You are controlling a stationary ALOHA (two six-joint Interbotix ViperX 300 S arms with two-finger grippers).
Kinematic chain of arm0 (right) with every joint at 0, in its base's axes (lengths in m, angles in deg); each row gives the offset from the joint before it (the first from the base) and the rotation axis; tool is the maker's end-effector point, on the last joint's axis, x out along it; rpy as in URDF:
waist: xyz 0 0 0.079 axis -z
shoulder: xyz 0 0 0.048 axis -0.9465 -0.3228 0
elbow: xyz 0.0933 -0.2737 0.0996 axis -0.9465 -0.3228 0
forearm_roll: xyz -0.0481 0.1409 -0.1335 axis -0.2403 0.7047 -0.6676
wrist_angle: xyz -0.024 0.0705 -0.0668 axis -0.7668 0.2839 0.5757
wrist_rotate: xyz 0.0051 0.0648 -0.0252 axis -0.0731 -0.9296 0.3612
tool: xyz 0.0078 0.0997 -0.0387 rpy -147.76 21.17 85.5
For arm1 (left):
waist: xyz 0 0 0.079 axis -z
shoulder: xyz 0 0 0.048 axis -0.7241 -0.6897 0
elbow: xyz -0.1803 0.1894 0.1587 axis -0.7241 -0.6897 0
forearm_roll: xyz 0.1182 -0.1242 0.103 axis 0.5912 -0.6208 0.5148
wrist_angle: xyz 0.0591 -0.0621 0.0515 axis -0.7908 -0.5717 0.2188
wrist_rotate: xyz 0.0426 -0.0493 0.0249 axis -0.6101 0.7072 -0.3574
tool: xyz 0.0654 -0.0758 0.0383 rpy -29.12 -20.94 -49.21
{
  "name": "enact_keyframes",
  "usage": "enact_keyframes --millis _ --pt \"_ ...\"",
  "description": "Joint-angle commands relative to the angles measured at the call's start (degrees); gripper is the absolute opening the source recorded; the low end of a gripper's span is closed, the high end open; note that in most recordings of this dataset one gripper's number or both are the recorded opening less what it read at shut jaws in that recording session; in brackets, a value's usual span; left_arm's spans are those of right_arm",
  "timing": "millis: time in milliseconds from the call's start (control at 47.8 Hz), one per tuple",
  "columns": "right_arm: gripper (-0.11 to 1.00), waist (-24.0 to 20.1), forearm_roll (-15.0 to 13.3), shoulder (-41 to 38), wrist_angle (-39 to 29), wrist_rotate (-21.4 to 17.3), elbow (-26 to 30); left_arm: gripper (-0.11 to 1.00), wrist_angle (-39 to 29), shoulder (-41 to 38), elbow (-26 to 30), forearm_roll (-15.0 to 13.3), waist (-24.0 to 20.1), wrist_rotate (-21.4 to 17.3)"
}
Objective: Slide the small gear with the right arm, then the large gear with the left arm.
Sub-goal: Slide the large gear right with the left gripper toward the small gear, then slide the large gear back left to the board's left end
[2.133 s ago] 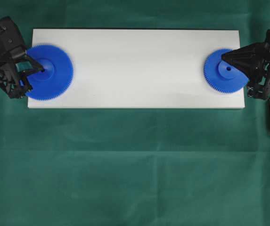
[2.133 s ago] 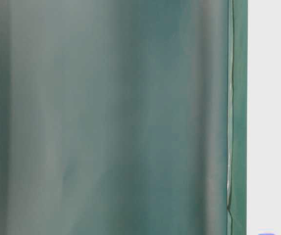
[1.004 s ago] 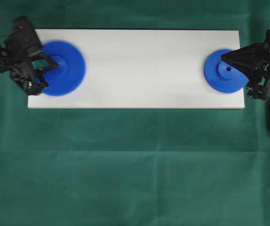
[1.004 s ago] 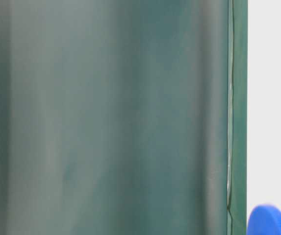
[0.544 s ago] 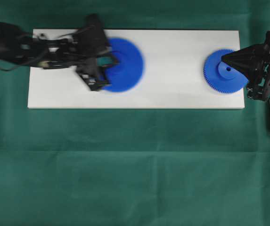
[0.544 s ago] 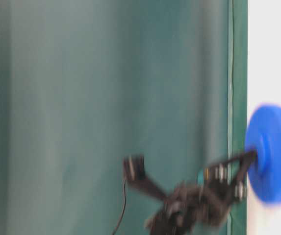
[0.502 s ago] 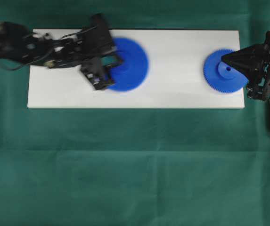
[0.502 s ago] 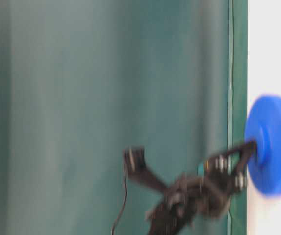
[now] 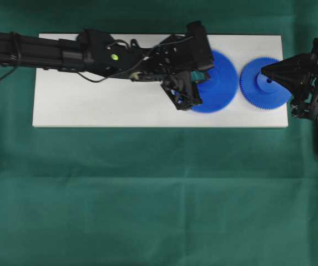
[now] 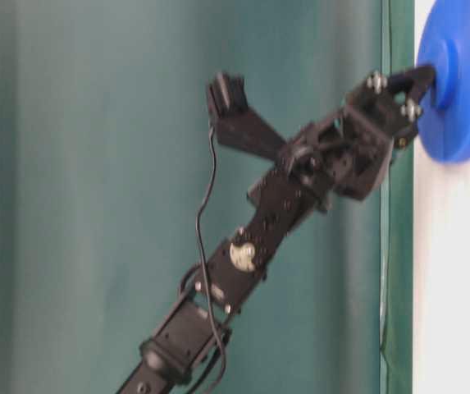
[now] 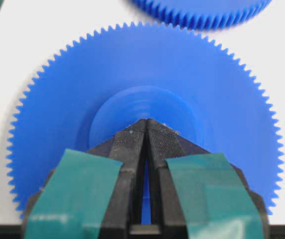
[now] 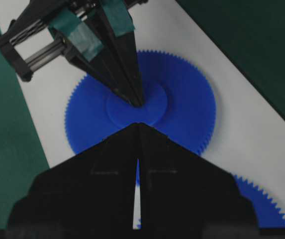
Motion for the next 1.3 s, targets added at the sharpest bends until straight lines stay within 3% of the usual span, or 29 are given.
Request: enact_keyframes --millis 0,167,962,1275 --pt "0.5 -0.09 -0.09 0.0 0.53 0.0 0.35 0.0 -1.67 -0.79 2.2 0.09 0.7 0.09" --pt "0.5 -0.09 0.0 0.09 0.53 0.0 0.35 0.0 -1.67 -1.85 4.31 0.09 1.05 0.0" --pt "0.5 -0.09 0.0 0.18 1.05 0.09 0.26 0.0 -2.11 -1.32 3.34 0.09 1.05 0.09" --pt "0.5 -0.09 -0.09 0.09 1.05 0.0 0.26 0.0 -2.02 2.02 -1.85 0.09 0.18 0.09"
